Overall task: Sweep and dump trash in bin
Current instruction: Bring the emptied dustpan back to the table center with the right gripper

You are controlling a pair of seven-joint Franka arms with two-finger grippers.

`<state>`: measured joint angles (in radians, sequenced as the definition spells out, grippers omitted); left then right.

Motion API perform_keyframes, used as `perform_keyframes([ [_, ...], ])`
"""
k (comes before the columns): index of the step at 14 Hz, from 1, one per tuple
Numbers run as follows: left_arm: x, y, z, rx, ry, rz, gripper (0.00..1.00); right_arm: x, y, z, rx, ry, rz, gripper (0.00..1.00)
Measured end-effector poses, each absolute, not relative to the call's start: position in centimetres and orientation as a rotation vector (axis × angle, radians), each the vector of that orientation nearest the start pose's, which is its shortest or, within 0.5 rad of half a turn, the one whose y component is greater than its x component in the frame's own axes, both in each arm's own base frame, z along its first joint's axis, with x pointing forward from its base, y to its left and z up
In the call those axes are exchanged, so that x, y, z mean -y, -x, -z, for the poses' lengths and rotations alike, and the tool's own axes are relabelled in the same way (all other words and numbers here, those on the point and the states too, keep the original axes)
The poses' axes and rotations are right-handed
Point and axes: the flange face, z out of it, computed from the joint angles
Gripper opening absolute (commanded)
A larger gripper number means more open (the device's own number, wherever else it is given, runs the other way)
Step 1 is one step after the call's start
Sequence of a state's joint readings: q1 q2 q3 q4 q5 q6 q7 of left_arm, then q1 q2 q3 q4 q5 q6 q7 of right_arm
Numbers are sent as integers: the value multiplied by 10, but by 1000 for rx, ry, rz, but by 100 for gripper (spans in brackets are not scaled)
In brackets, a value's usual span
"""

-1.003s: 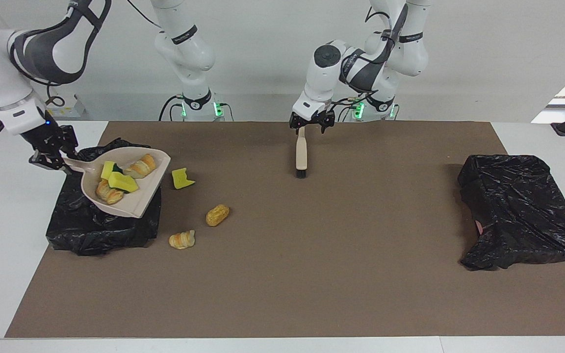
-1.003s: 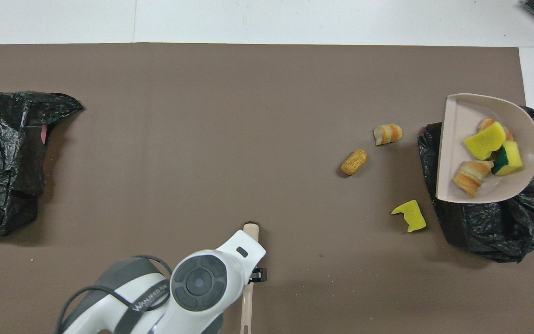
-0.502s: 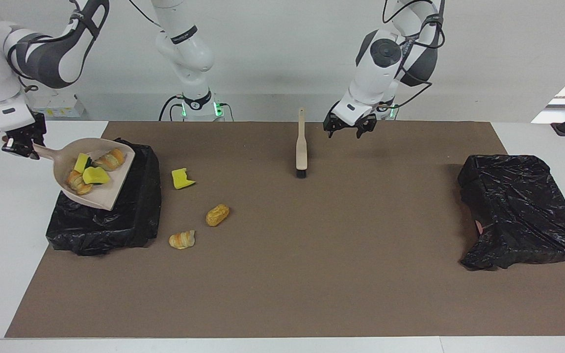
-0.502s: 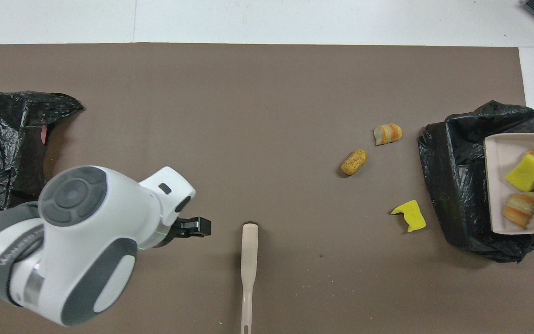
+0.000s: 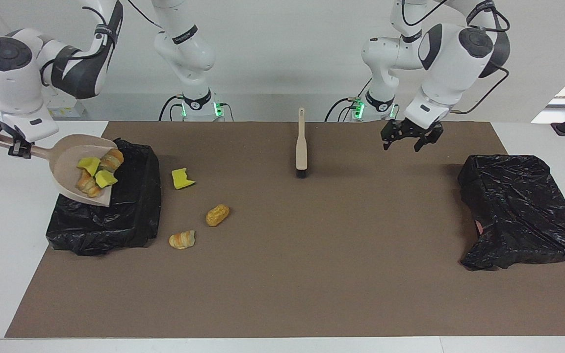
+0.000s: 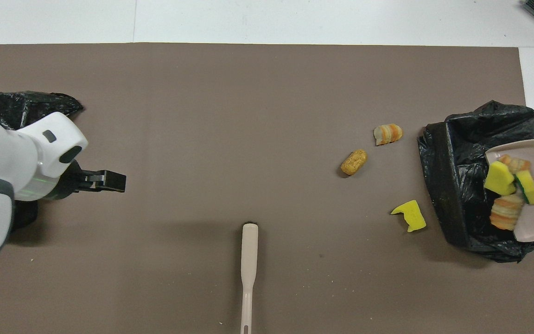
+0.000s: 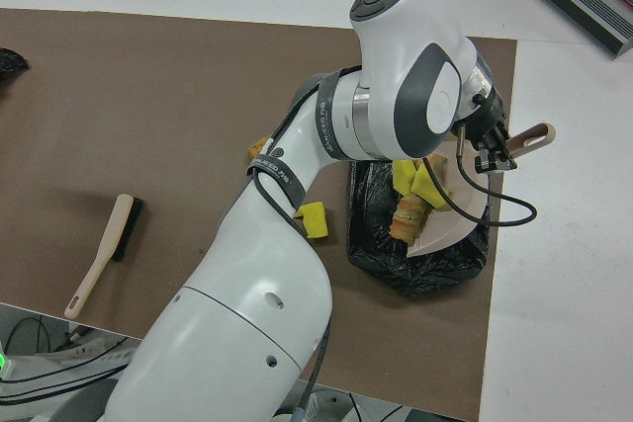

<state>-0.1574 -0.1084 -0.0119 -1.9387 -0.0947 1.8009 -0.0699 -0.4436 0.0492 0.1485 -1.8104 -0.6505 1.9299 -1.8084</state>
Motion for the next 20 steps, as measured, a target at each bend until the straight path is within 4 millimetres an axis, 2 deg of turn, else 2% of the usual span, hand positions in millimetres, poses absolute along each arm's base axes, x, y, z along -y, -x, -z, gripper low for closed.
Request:
perform_keyframes([
  [2, 71, -536, -546, -119, 3202, -34, 100, 195, -557, -529, -2001, -1713, 752, 0],
  [5, 48, -552, -575, -71, 3182, -35, 100, 188, -553, -539, -1909, -1716, 827, 0],
  [8, 23, -546, -599, -6, 3179, -100, 100, 188, -539, -576, -1833, -1705, 827, 0],
  [10, 19, -543, -607, 4, 3179, -112, 100, 180, -527, -605, -1792, -1703, 807, 0],
  [11, 20, -543, -607, 0, 3178, -119, 100, 172, -525, -612, -1777, -1703, 796, 0],
  [13, 24, -542, -606, -12, 3178, -124, 100, 148, -529, -613, -1716, -1750, 745, 0],
  [16, 28, -542, -606, -24, 3177, -125, 100, 100, -539, -600, -1658, -1906, 578, 0],
  [18, 29, -542, -606, -26, 3177, -124, 100, 54, -540, -591, -1575, -2055, 474, 0],
  [20, 29, -543, -607, -27, 3178, -110, 100, -3, -539, -581, -1460, -2250, 343, 0],
])
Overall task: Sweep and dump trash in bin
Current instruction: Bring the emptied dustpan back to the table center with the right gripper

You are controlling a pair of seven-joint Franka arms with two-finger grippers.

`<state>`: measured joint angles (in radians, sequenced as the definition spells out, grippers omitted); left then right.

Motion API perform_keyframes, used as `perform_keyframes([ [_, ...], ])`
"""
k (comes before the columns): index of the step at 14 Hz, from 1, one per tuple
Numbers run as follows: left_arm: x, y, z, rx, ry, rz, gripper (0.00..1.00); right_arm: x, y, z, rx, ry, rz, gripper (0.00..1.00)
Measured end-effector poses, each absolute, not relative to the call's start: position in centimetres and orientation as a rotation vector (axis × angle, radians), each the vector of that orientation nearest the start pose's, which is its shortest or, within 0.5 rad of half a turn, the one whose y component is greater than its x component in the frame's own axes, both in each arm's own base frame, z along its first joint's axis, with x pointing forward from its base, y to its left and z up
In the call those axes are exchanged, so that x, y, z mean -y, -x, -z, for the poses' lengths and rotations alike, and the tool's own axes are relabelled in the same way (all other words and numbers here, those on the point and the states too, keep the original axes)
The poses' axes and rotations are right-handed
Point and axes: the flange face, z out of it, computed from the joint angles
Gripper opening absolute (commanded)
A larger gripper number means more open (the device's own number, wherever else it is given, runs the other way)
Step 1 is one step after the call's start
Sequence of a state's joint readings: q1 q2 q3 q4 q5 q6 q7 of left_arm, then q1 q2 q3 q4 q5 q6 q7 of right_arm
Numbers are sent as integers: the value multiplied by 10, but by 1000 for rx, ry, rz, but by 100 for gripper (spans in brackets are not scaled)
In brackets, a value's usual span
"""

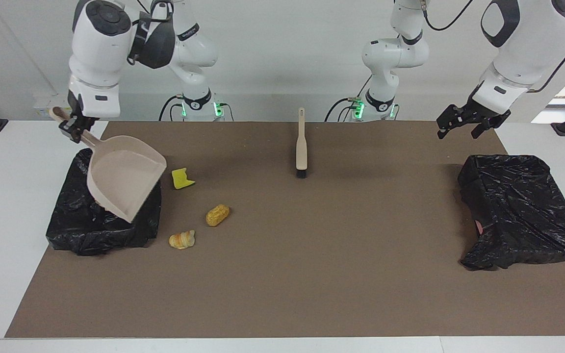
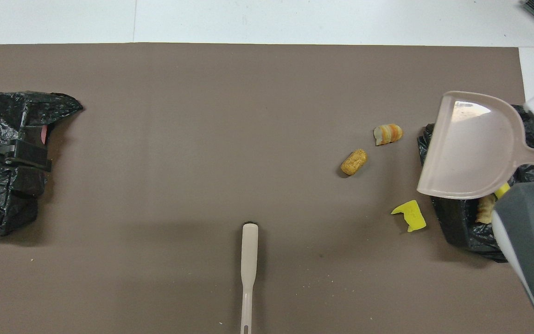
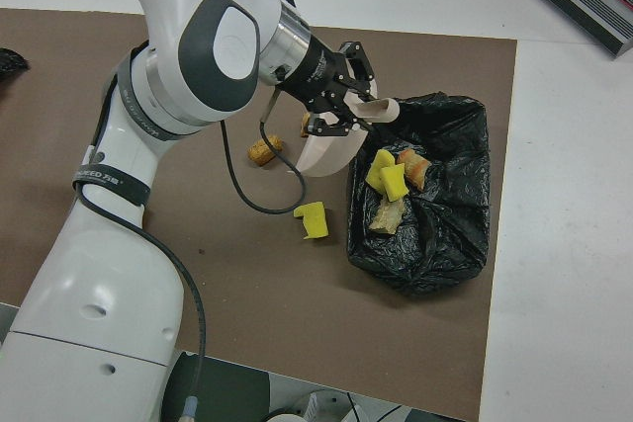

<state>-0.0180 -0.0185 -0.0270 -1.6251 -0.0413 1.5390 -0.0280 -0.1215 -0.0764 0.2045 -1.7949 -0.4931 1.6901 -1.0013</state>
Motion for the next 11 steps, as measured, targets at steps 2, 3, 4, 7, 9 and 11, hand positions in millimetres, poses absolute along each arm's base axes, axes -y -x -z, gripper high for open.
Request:
perform_keyframes([
  [2, 29, -545, -607, -53, 3179, -85, 100, -56, -539, -567, 1660, 3069, -288, 0],
  [3, 29, -547, -608, -87, 3180, -71, 100, -82, -541, -559, 1503, 3110, -231, 0],
  [4, 28, -548, -607, -112, 3180, -60, 100, -105, -542, -550, 1356, 3137, -193, 0],
  [7, 26, -549, -607, -125, 3180, -57, 100, -179, -550, -524, 902, 3216, -128, 0],
  [9, 27, -549, -607, -131, 3179, -57, 100, -229, -560, -505, 621, 3235, -112, 0],
  [11, 27, -549, -607, -131, 3179, -57, 100, -268, -572, -489, 392, 3222, -77, 0],
])
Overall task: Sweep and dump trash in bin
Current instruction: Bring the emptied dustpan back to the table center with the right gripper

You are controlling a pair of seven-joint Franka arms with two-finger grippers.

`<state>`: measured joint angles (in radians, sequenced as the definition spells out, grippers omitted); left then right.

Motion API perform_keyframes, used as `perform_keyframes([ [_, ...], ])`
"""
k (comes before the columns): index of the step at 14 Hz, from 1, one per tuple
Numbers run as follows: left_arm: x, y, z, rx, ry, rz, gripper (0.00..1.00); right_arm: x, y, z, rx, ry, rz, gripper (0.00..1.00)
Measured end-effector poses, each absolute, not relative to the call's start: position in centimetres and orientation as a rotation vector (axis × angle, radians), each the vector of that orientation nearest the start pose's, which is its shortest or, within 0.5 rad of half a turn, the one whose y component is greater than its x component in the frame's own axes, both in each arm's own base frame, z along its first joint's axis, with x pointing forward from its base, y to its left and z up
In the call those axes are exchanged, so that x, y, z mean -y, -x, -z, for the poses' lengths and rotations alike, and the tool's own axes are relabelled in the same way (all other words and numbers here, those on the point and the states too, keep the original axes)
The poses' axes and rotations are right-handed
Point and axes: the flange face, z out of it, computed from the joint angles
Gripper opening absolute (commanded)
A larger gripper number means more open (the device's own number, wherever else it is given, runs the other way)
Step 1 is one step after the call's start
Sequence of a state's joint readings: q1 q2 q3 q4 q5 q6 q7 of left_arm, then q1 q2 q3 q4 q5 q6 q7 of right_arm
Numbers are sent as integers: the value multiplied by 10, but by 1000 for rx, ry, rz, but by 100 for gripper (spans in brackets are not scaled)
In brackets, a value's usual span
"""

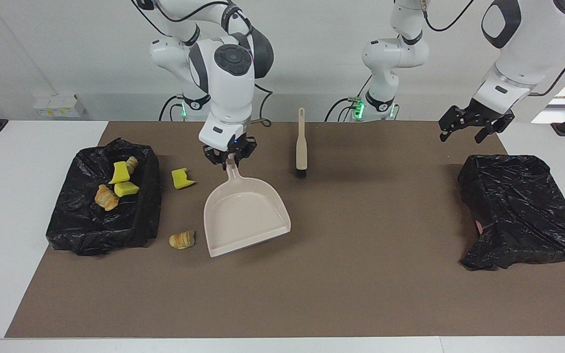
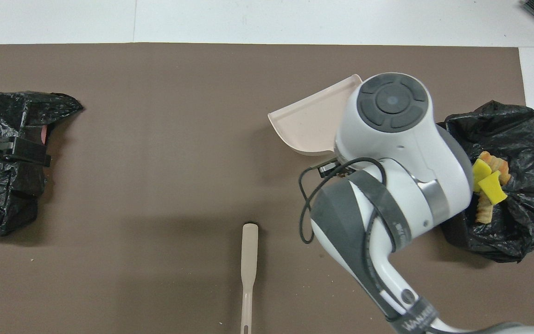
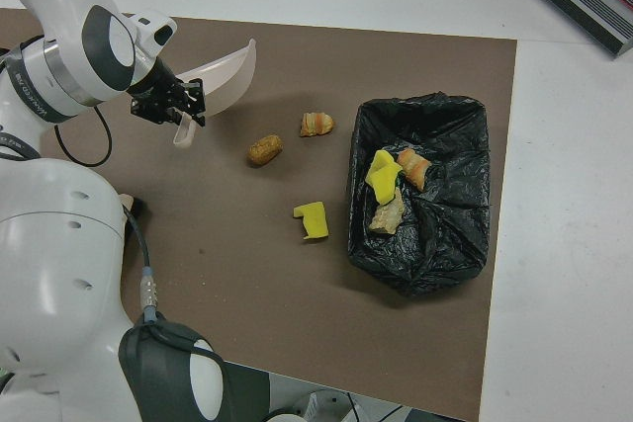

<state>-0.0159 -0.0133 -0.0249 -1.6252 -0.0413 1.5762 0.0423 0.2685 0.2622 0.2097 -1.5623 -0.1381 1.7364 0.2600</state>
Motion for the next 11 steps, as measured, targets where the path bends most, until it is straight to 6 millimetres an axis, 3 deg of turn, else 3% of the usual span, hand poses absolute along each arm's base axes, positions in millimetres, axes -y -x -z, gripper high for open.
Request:
perform_keyframes([
  [4, 23, -549, -607, -121, 3180, -56, 100, -349, -588, -455, 133, 3182, 12, 0],
  [8, 23, -549, -607, -121, 3180, -56, 100, -425, -588, -409, -28, 3140, 23, 0],
  [11, 23, -549, -607, -121, 3180, -56, 100, -432, -596, -388, -55, 3132, 21, 0],
])
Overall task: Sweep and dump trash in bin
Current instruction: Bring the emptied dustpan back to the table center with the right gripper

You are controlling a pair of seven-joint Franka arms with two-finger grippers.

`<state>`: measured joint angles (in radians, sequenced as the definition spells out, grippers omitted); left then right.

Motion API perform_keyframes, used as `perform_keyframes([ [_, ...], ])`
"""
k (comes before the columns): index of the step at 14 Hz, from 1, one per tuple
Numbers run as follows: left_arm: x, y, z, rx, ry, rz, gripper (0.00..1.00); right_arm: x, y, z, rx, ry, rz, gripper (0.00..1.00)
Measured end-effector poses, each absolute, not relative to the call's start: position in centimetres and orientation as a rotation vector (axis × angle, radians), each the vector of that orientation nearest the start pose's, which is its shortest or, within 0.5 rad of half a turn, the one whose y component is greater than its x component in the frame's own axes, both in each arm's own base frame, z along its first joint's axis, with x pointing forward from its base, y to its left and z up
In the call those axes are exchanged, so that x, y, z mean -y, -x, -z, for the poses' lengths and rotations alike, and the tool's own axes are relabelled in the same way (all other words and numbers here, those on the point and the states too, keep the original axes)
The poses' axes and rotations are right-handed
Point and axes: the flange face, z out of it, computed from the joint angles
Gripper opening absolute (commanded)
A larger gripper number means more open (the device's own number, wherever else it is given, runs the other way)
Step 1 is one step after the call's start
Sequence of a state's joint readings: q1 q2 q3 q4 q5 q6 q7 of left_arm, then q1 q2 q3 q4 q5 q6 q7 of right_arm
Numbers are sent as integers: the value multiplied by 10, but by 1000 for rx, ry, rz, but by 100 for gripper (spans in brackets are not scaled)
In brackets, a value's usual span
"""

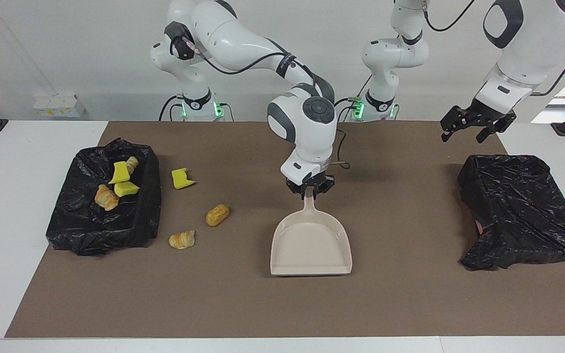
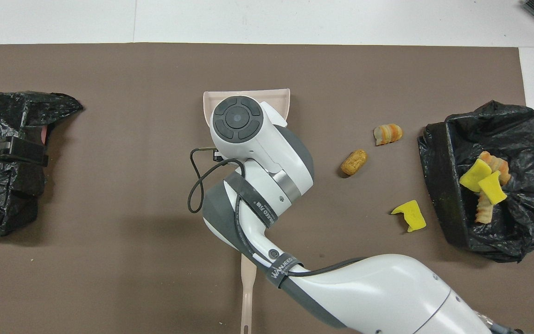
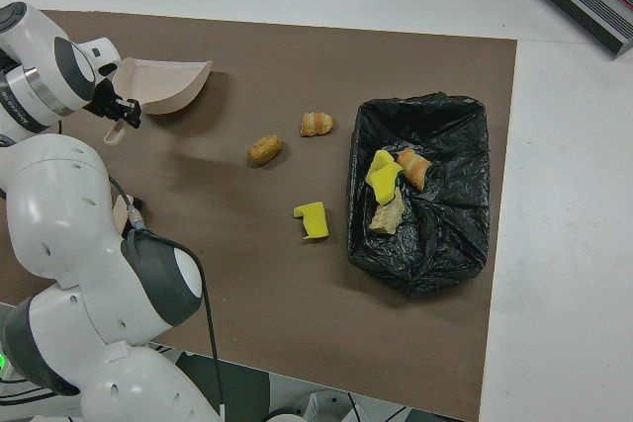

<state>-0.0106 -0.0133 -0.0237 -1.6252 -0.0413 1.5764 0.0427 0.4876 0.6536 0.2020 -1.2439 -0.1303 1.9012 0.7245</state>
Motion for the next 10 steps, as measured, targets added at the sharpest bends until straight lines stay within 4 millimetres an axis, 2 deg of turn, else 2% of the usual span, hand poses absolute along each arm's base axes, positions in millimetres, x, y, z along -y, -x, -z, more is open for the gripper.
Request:
perform_keyframes([
  [1, 23, -549, -607, -121, 3180, -56, 100, -429, -599, -387, -66, 3131, 17, 0],
  [3, 23, -549, -607, -121, 3180, -56, 100, -427, -600, -385, -78, 3119, 7, 8],
  [5, 23, -549, -607, -121, 3180, -56, 100, -429, -596, -370, -73, 3121, -13, 31],
  [6, 23, -549, -607, -121, 3180, -56, 100, -429, -594, -362, -71, 3127, -28, 46],
  [8, 23, -549, -607, -121, 3180, -56, 100, -428, -593, -358, -70, 3131, -39, 72],
  [9, 23, -549, -607, -123, 3180, -56, 100, -428, -593, -358, -71, 3134, -45, 78],
  [10, 23, -549, -607, -126, 3180, -56, 100, -427, -592, -357, -72, 3139, -56, 89],
])
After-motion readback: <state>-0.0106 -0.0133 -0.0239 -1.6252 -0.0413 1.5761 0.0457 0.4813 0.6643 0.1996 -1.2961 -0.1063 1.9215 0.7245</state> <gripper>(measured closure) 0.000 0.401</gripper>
